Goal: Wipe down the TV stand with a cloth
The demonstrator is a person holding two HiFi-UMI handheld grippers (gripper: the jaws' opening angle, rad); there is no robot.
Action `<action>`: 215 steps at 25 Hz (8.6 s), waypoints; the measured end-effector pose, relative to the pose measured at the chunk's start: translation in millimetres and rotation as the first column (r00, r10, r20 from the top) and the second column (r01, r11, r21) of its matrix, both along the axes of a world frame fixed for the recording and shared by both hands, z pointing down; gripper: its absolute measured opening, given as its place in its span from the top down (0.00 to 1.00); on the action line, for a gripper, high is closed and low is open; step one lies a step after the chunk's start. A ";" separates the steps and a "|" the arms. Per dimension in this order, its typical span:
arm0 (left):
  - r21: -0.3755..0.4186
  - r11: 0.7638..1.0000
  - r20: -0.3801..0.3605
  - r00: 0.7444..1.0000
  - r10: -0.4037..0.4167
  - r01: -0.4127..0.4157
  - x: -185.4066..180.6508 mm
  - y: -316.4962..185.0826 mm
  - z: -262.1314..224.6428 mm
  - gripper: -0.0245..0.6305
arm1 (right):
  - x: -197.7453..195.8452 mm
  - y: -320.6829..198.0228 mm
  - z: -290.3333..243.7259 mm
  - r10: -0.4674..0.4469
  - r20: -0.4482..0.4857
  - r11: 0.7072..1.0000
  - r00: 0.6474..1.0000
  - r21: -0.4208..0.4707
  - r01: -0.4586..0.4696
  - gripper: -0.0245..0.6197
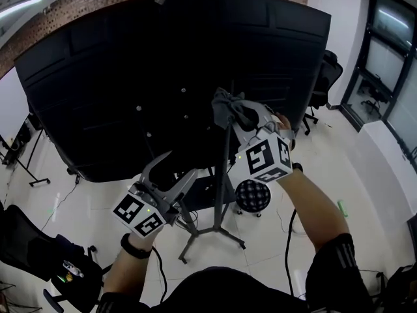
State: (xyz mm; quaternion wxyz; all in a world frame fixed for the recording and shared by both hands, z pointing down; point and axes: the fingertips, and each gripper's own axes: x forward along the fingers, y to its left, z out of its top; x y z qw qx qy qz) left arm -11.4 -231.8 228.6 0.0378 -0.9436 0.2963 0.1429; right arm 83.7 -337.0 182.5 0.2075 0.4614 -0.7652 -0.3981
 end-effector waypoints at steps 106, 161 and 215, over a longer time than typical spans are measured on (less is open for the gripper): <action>-0.008 0.988 0.057 0.986 -0.153 0.154 -249.0 11.2 14.6 0.53 | -395.8 -4.5 -20.9 -0.075 -0.359 0.987 0.930 0.109 0.122 0.92; -0.073 0.997 0.043 0.999 -0.022 0.025 -211.4 9.1 49.6 0.53 | -324.3 -0.9 40.7 0.002 -0.429 1.000 0.903 0.003 -0.001 0.92; -0.251 0.942 0.129 0.972 -0.197 0.224 -125.7 -6.1 178.4 0.52 | -214.2 15.7 202.4 -0.287 -0.324 0.958 0.901 -0.096 0.271 0.92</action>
